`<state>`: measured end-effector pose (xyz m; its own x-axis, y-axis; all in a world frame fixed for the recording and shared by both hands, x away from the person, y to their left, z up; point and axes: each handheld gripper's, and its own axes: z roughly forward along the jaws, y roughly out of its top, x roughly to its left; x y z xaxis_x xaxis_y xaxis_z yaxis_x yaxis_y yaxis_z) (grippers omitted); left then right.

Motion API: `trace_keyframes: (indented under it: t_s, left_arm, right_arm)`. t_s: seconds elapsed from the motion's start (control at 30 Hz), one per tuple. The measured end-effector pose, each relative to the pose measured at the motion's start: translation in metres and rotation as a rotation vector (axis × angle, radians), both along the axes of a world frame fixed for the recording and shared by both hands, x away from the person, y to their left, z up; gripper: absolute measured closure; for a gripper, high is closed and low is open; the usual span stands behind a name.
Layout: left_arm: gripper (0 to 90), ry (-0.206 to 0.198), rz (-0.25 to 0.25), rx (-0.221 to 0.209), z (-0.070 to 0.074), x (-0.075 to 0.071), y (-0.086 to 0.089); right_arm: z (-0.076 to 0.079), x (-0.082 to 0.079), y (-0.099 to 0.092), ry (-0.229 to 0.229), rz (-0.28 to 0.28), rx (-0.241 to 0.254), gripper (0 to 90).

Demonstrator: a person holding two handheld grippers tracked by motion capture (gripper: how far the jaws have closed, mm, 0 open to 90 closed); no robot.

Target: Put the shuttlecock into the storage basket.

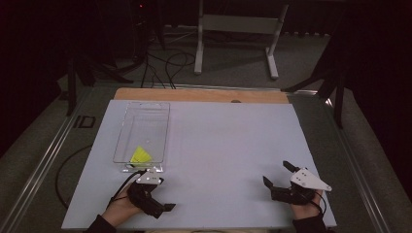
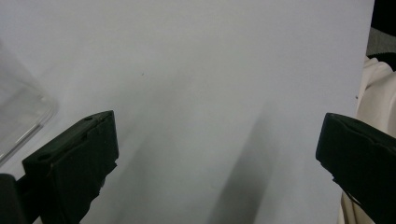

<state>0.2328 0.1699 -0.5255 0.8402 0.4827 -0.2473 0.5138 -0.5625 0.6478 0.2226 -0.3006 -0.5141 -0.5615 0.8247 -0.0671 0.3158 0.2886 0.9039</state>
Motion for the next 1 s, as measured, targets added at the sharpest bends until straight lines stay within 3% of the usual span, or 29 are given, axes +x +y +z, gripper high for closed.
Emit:
trace_keyframes:
  t_s: [0.27, 0.47, 0.73, 1.0]
  left_arm:
    - [0.0, -0.012, 0.033, -0.014, -0.003, -0.003, 0.008]
    - [0.0, -0.063, 0.075, -0.026, -0.001, -0.004, 0.010]
    - [0.0, -0.080, 0.141, -0.079, -0.004, -0.003, 0.015]
    - [0.1, -0.101, 0.165, -0.055, -0.008, -0.003, 0.013]
  right_arm:
    - [0.000, 0.000, 0.000, 0.000, 0.003, -0.001, 9.3]
    - [-0.001, 0.000, -0.001, 0.002, 0.004, -0.001, 9.3]
    - [-0.001, 0.000, 0.001, 0.007, 0.018, -0.004, 9.3]
    - [-0.003, 0.001, 0.002, 0.014, 0.026, -0.006, 9.3]
